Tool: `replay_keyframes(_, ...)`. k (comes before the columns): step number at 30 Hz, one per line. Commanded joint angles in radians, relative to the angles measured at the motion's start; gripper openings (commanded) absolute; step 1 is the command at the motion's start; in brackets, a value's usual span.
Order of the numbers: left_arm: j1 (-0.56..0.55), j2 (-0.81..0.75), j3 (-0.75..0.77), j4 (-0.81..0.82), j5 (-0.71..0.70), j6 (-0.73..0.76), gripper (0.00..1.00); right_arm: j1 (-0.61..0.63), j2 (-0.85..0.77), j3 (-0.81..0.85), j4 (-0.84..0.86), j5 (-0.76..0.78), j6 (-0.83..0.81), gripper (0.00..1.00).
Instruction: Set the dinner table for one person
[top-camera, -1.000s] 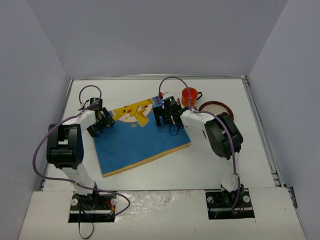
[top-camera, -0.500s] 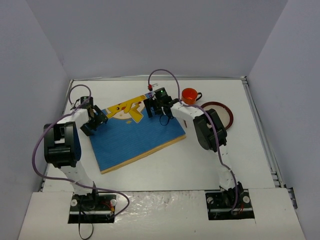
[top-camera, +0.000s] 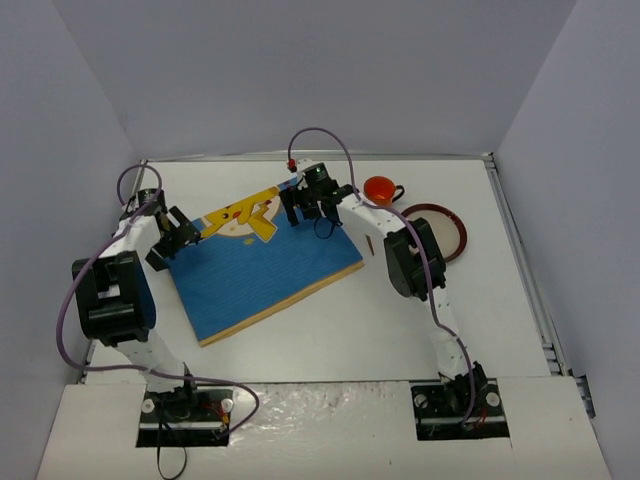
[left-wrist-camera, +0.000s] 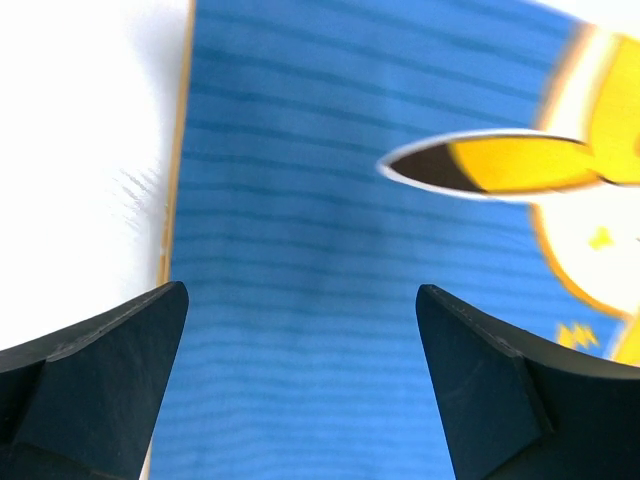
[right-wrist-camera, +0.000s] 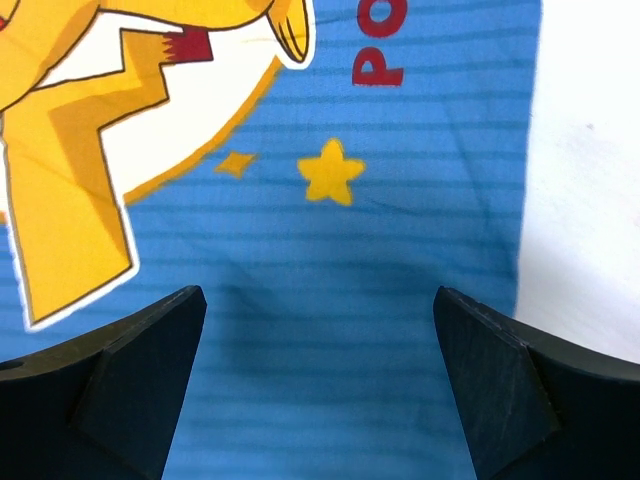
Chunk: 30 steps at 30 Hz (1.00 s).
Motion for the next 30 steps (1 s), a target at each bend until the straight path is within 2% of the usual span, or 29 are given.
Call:
replay_keyframes(1, -0.083, -0.183, 0.100, -0.014, 0.028, 0.117, 0.96, 0.001, -0.267, -0.029, 0.017, 0.046, 0.020, 0.95)
replay_keyframes(5, -0.161, -0.228, 0.096, -0.036, 0.034, 0.159, 0.96, 0.000, -0.384, -0.202, 0.016, 0.096, 0.093, 0.95)
replay_keyframes(11, -0.271, -0.312, -0.030, -0.050, 0.033, 0.158, 0.96, 0.001, -0.550, -0.512, 0.030, 0.113, 0.220, 0.88)
replay_keyframes(17, -0.297, -0.368, -0.152, -0.034, 0.005, 0.155, 0.96, -0.002, -0.645, -0.767, 0.108, 0.134, 0.293, 0.81)
replay_keyframes(20, -0.298, -0.340, -0.163, -0.011, 0.051, 0.127, 0.96, -0.004, -0.643, -0.816, 0.134, 0.131, 0.294, 0.80)
replay_keyframes(30, -0.285, -0.194, -0.199, 0.066, -0.010, 0.010, 0.96, -0.021, -0.548, -0.843, 0.200, 0.135, 0.278, 0.75)
